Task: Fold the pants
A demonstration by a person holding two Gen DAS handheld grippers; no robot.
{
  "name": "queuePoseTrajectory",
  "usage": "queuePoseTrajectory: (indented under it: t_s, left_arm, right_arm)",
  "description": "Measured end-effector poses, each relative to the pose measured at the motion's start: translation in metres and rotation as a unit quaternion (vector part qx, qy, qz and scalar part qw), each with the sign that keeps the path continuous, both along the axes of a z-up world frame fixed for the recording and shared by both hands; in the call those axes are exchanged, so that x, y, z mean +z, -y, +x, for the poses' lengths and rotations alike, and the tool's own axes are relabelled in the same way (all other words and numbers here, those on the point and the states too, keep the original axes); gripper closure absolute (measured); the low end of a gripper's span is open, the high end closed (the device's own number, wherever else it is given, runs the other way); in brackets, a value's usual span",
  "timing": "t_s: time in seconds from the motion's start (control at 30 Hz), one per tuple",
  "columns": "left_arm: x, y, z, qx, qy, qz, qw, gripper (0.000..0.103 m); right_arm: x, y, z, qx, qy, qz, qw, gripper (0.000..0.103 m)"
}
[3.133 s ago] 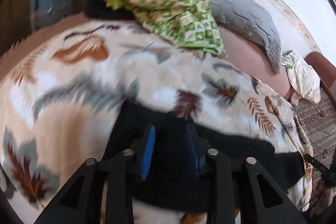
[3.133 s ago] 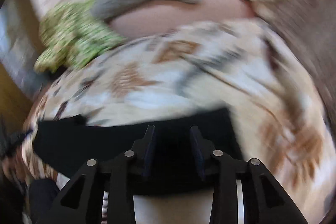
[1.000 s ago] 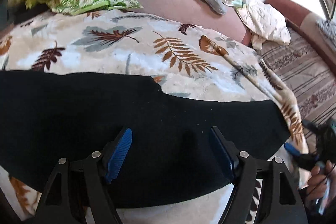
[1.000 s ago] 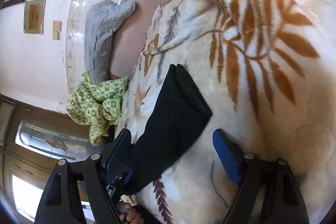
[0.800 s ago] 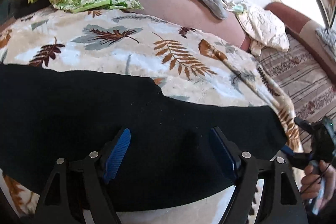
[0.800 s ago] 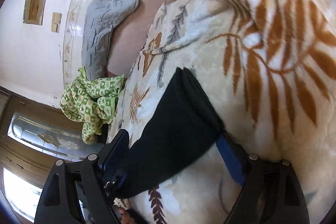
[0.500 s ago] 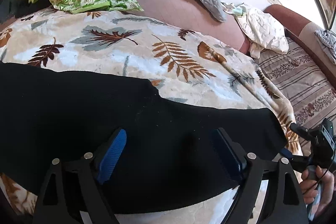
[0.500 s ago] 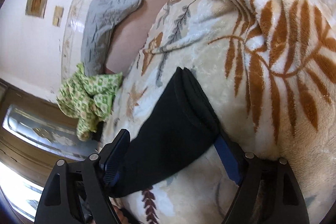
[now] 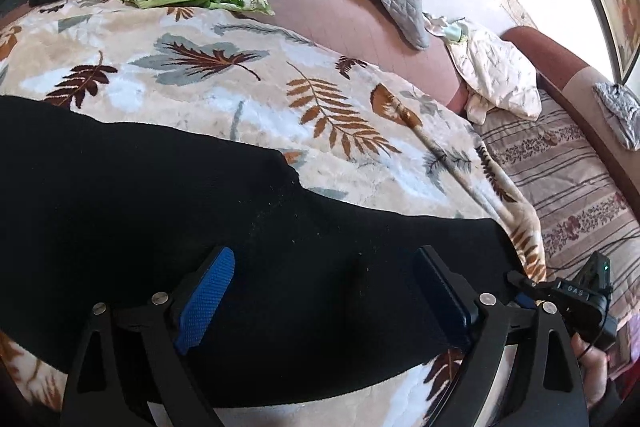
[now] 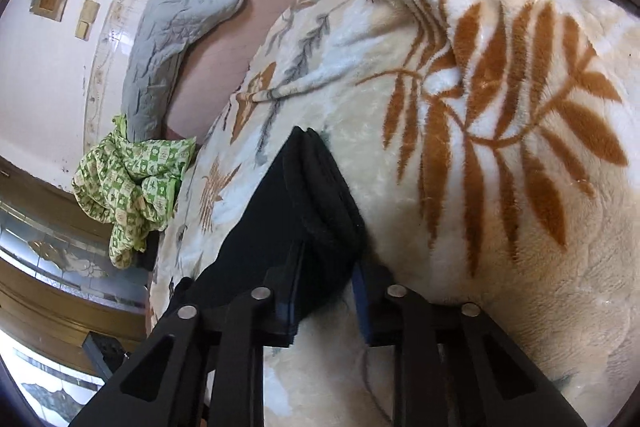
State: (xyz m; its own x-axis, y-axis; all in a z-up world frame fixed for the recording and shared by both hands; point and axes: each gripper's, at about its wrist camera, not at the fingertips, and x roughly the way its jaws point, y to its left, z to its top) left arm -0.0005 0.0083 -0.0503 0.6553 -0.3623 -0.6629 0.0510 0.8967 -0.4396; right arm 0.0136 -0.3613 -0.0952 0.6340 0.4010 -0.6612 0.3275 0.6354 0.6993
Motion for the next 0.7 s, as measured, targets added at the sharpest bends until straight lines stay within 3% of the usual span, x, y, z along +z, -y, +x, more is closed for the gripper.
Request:
queuePoseTrajectory:
  t_s: [0.07,0.23,0.47,0.57,0.7]
  left_arm:
    - [0.000,0.001,0.000,0.000,0.002,0.004,1.0000,0.012]
    - [-0.001,0.008,-0.002,0.000,0.007,0.024,0.9997,0.012]
    - [0.009,-0.004,-0.002,0.015,-0.001,0.008,0.9999,0.017]
    - [0.027,-0.013,0.003,0.026,-0.008,0.047,0.9985,0.018]
    - [0.056,-0.042,0.002,0.056,0.023,0.093,0.9939,0.018]
  right_arm:
    - [0.000,0.000,-0.001,-0.002,0.012,0.005,1.000,0.090]
    - [0.000,0.003,-0.005,-0.020,0.027,0.034,0.999,0.090]
    - [-0.006,0.010,-0.006,-0.025,0.023,0.065,0.997,0.095]
    - [-0.003,0.008,-0.006,-0.021,0.026,0.056,0.998,0.095]
    - [0.005,0.004,-0.006,-0.012,0.038,0.034,0.999,0.095]
